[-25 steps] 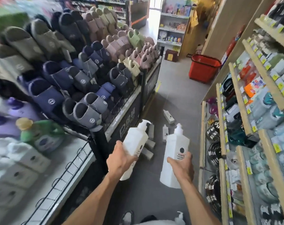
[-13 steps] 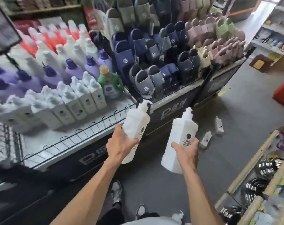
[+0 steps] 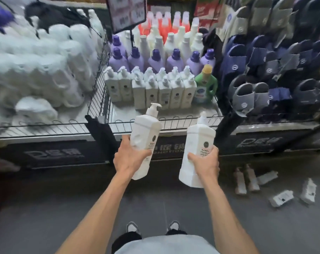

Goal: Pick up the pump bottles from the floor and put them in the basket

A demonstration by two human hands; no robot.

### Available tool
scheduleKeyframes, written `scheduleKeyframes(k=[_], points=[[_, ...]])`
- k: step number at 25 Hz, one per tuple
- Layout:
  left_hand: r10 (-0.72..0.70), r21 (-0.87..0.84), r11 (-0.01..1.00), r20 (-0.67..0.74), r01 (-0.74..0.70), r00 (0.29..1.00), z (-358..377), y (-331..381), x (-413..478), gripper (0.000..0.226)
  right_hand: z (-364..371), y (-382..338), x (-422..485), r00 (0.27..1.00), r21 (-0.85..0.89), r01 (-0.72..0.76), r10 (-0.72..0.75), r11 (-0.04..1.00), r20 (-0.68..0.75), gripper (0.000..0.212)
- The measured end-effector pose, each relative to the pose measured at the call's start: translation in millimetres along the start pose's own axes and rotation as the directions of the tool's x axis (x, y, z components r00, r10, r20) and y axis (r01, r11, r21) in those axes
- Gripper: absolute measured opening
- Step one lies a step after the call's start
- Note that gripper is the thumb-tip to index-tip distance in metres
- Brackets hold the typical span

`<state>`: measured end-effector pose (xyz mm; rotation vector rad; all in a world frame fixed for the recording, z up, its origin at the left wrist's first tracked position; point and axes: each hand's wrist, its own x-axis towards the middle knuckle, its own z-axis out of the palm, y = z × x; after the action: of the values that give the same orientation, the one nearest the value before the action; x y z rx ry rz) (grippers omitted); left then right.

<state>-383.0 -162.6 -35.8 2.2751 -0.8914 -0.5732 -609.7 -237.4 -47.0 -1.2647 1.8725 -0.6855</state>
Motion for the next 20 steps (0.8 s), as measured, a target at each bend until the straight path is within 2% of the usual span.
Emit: scheduleKeyframes(k=[7, 12, 15, 20], points=[[-0.2, -0.096, 0.978, -0.142, 0.188, 0.969, -94.5, -92.4, 4.7, 0.069, 109.1, -62.8, -62.0, 0.953, -0.084, 0.21, -0.185, 0.974, 0.238, 0.067], [-0.41, -0.242, 0.903, -0.24, 0.355, 0.88, -140.9, -159.9, -3.2, 0.07, 186.4, -94.3, -97.3, 0.879, -0.117, 0.336, -0.267, 0.934, 0.395, 0.073], [-0.516, -0.347, 0.843, -0.308, 0.41, 0.8, -175.5, -201.3, -0.5, 0.068, 241.0, -120.5, -122.5, 0.786, -0.116, 0.448, -0.329, 0.886, 0.523, 0.069], [-0.674, -0.424, 0.738, -0.414, 0.525, 0.612, -222.4, -248.2, 11.5, 0.066, 334.5, -163.6, -161.3, 0.584, -0.051, 0.596, -0.39, 0.801, 0.712, 0.07]])
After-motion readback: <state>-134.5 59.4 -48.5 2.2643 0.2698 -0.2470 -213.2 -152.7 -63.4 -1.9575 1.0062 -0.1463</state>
